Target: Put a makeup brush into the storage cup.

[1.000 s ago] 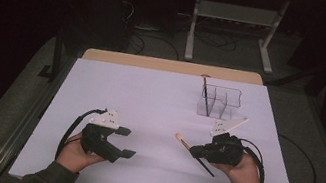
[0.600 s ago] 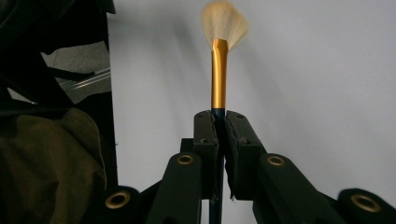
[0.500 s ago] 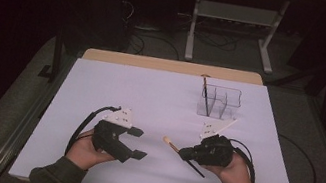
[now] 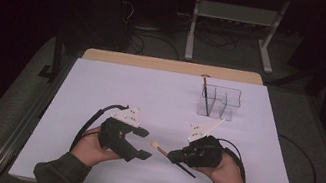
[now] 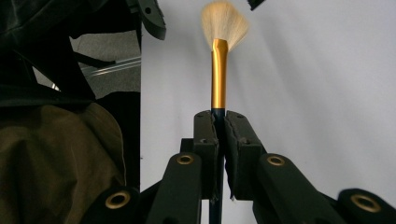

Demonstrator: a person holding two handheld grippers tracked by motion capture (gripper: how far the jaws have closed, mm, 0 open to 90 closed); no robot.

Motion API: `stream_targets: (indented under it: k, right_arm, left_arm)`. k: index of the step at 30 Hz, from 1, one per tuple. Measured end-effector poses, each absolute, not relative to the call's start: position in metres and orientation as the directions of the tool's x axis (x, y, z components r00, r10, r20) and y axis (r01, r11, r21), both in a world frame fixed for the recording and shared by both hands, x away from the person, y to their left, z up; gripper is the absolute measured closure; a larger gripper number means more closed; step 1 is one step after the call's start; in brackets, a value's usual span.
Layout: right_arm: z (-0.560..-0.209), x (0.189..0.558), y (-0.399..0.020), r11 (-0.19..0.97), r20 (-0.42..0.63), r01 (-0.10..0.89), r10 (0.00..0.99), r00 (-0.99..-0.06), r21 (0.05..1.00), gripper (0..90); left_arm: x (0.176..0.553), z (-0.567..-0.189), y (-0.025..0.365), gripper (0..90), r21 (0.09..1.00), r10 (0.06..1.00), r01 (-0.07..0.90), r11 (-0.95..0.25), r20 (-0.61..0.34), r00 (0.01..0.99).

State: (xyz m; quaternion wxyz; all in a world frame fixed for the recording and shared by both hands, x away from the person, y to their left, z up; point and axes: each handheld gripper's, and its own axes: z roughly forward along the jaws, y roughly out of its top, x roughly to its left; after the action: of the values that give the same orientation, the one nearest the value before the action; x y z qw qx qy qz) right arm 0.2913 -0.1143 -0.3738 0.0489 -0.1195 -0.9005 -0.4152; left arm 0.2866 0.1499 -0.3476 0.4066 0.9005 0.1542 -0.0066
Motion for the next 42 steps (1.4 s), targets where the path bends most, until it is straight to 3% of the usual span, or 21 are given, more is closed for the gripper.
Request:
stream_targets:
  k: [17, 34, 42]
  right_arm:
    - [-0.373, 0.291, -0.101, 0.636, 0.177, 0.200, 0.101, -0.979, 0.746, 82.8]
    - [-0.372, 0.288, -0.098, 0.636, 0.158, 0.169, 0.075, -0.985, 0.753, 82.9]
    - [-0.372, 0.287, -0.095, 0.650, 0.152, 0.162, 0.072, -0.986, 0.743, 83.0]
  left_arm:
    - [0.288, -0.349, 0.142, 43.0, 0.711, 0.181, 0.254, -0.656, -0.179, 0.967]
    - [0.291, -0.348, 0.141, 63.9, 0.714, 0.117, 0.228, -0.662, -0.202, 0.972]
    - [0.290, -0.348, 0.138, 64.0, 0.710, 0.113, 0.239, -0.663, -0.221, 0.969]
